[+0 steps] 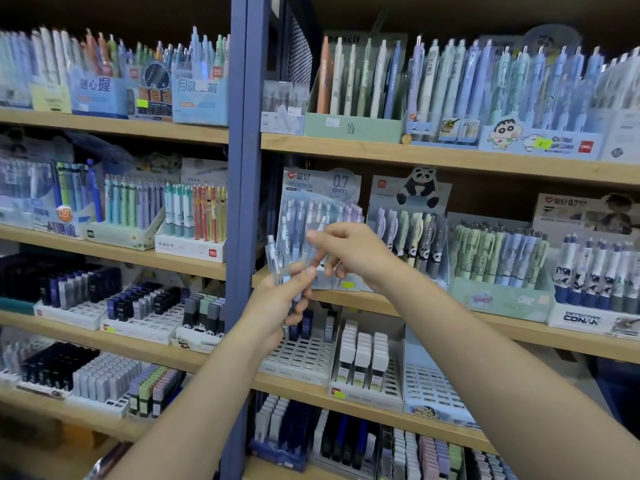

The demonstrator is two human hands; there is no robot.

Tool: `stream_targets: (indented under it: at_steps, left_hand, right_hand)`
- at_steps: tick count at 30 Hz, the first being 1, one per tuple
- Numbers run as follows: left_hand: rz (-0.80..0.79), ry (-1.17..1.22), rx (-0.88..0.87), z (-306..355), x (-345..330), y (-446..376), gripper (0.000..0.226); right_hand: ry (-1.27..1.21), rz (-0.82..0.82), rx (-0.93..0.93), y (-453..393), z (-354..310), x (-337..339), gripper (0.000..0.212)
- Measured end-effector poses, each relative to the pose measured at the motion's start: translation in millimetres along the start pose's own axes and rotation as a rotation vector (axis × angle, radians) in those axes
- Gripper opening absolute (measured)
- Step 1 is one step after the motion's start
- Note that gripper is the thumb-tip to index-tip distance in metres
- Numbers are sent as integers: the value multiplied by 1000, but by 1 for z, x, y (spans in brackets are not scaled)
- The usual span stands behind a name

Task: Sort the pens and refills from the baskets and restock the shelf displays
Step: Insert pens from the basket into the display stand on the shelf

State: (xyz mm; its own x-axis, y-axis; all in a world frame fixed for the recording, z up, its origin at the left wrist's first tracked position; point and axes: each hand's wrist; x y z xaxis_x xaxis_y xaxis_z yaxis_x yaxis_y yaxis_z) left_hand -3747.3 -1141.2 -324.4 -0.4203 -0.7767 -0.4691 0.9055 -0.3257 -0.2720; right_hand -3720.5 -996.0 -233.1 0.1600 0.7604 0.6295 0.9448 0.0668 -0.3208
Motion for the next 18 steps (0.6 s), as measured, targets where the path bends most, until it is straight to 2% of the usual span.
stream_targets:
  at_steps: [3, 6, 9, 13, 16, 18]
  left_hand:
    - [29, 24, 18, 1, 2, 4, 19]
    - [73, 87, 52, 1, 12, 10, 27]
    - [118, 44, 11, 1, 19, 13, 23]
    - [176, -9, -55, 2, 24, 12, 8]
    - [201, -31, -56, 3, 27, 11, 18]
    - [220, -46, -27, 4, 29, 11, 24]
  right_hand:
    - [14, 30, -26, -3, 2, -4, 28]
    - [-170, 31, -82, -7, 6, -2, 22]
    - [-279, 24, -99, -8, 8, -7, 22]
    - [-255, 58, -110, -7, 5, -16, 22]
    - [-189, 124, -102, -10, 2, -16, 23]
    - [-163, 248, -64, -13, 0, -13, 20]
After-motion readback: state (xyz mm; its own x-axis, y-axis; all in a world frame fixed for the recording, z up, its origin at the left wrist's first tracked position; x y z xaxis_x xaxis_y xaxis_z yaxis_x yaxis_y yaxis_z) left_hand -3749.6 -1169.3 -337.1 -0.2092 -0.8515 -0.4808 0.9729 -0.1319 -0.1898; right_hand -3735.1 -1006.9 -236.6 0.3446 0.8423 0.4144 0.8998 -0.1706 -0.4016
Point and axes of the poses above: each hand's wrist, its own y-axis away from the middle knuckle, its own x-axis out of the back of the hand, z = x × y, and after that the axes turned 11 degrees about y, right-handed
